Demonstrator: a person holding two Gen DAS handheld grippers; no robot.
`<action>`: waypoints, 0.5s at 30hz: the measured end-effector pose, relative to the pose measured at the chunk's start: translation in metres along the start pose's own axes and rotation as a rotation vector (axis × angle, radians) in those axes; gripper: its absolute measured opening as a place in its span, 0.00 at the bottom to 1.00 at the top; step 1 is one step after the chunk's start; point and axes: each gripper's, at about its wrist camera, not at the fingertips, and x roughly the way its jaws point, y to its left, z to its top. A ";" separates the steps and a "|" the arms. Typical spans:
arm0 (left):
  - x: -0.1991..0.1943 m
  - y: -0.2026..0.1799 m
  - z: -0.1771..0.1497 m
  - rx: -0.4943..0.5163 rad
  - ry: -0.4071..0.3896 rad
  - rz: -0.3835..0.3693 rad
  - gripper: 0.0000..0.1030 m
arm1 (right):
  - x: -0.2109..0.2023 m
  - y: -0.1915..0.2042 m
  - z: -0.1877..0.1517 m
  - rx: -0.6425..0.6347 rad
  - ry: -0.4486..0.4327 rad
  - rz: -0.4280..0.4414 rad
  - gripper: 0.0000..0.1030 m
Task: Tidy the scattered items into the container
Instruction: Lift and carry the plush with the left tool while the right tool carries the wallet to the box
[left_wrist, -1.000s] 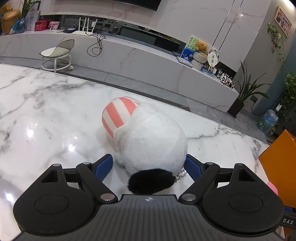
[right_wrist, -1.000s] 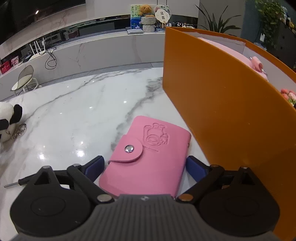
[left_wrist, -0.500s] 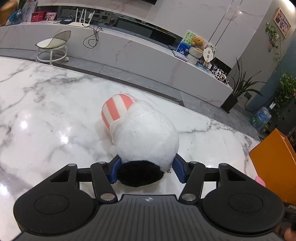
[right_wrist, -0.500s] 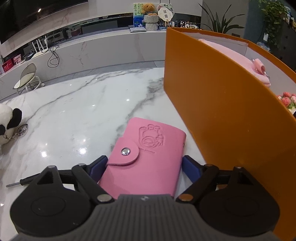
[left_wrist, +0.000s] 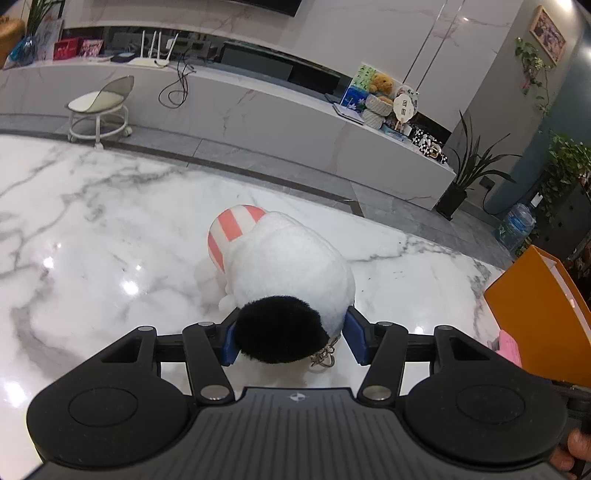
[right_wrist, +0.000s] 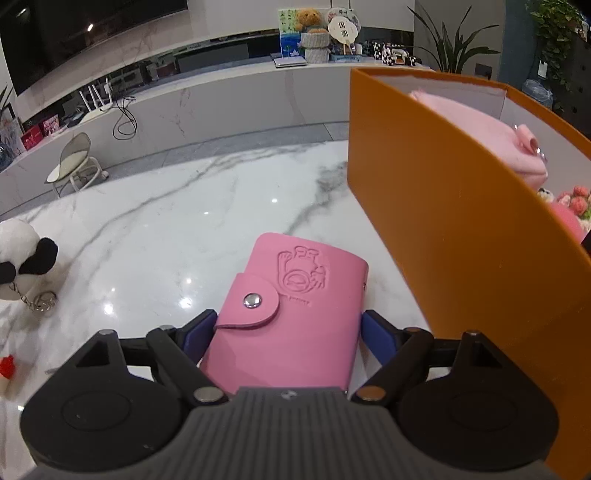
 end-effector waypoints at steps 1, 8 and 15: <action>-0.003 -0.001 0.000 0.004 -0.003 0.000 0.62 | -0.002 0.001 0.000 0.001 -0.003 0.003 0.83; -0.022 -0.010 0.003 0.030 -0.023 -0.003 0.62 | -0.013 0.004 0.005 0.009 -0.025 0.023 0.82; -0.039 -0.026 0.008 0.045 -0.054 -0.017 0.62 | -0.031 0.002 0.012 0.025 -0.065 0.042 0.82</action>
